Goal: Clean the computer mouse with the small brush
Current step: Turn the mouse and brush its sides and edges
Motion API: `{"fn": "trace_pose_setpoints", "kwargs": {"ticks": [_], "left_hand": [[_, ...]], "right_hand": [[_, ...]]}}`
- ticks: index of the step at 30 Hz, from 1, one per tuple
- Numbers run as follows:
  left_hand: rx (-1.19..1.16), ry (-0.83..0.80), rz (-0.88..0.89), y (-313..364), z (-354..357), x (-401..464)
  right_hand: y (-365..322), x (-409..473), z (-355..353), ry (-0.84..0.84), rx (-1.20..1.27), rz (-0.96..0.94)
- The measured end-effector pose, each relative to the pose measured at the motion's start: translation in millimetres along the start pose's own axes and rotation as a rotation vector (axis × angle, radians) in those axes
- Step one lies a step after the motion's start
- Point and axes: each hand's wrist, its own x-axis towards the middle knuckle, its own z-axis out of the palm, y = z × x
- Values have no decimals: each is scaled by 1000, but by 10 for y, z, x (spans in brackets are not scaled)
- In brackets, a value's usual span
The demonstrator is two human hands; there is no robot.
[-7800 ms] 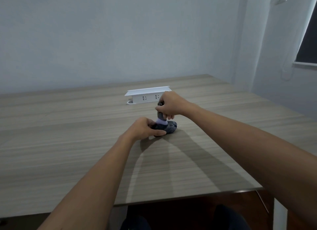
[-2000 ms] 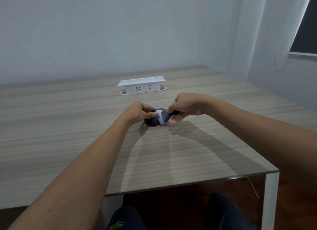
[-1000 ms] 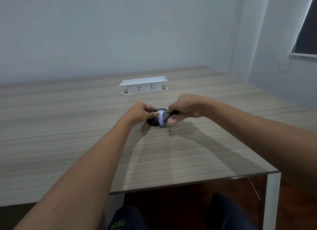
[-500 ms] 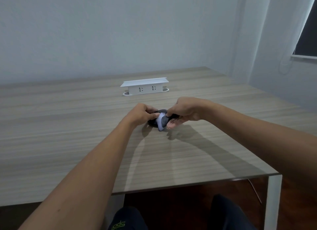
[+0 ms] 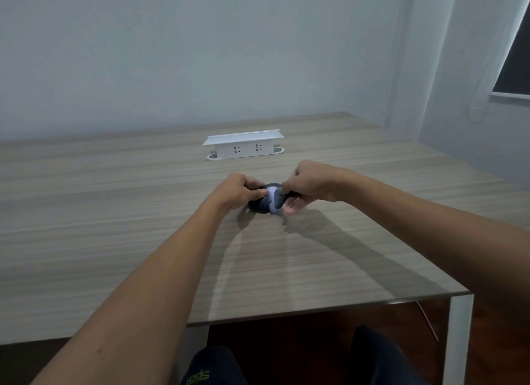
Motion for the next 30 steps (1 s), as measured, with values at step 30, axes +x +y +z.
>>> {"fn": "trace_pose_setpoints", "kwargs": {"ticks": [30], "left_hand": [[122, -21, -5, 52, 74, -104]], "right_hand": [[61, 381, -200, 309, -376, -310]]}}
